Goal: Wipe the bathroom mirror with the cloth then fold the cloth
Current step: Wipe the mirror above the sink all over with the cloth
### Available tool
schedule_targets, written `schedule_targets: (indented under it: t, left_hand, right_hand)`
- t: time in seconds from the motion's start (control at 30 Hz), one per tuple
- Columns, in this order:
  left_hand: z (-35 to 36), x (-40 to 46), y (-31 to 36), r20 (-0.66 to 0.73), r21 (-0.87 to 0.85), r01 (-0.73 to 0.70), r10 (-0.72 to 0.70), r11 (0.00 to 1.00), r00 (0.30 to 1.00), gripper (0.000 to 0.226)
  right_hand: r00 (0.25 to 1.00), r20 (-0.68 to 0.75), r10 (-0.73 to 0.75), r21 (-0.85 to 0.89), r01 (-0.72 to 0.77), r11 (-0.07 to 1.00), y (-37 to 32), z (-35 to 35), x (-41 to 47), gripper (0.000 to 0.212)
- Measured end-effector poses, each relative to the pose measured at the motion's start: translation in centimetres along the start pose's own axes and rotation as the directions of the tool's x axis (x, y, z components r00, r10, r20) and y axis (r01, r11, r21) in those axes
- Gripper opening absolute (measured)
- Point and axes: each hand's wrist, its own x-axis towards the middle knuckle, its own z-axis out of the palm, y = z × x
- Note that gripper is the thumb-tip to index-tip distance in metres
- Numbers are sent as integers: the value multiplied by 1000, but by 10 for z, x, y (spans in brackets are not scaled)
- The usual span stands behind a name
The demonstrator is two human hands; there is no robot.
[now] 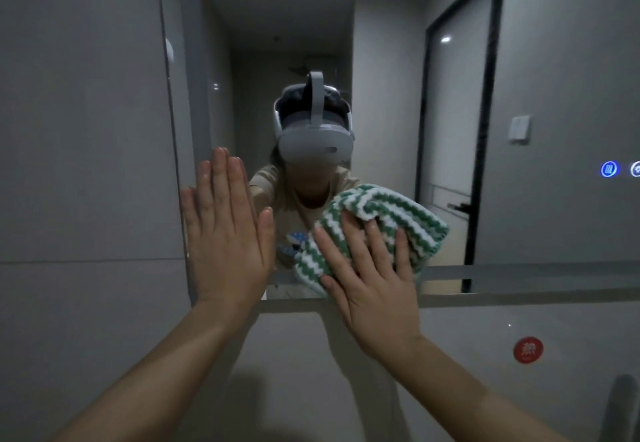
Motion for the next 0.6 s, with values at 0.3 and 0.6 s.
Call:
schedule_targets:
  t: [0.3, 0.6]
  left_hand:
    - [-2, 0, -13, 33, 56, -77, 75, 995, 997, 61]
    - [-15, 0, -12, 122, 82, -58, 47, 995, 991, 62]
  right_hand:
    - [999, -13, -37, 20, 38, 999, -27, 4, 27, 48]
    - [993, 83, -81, 134, 70, 989, -18, -17, 31, 51]
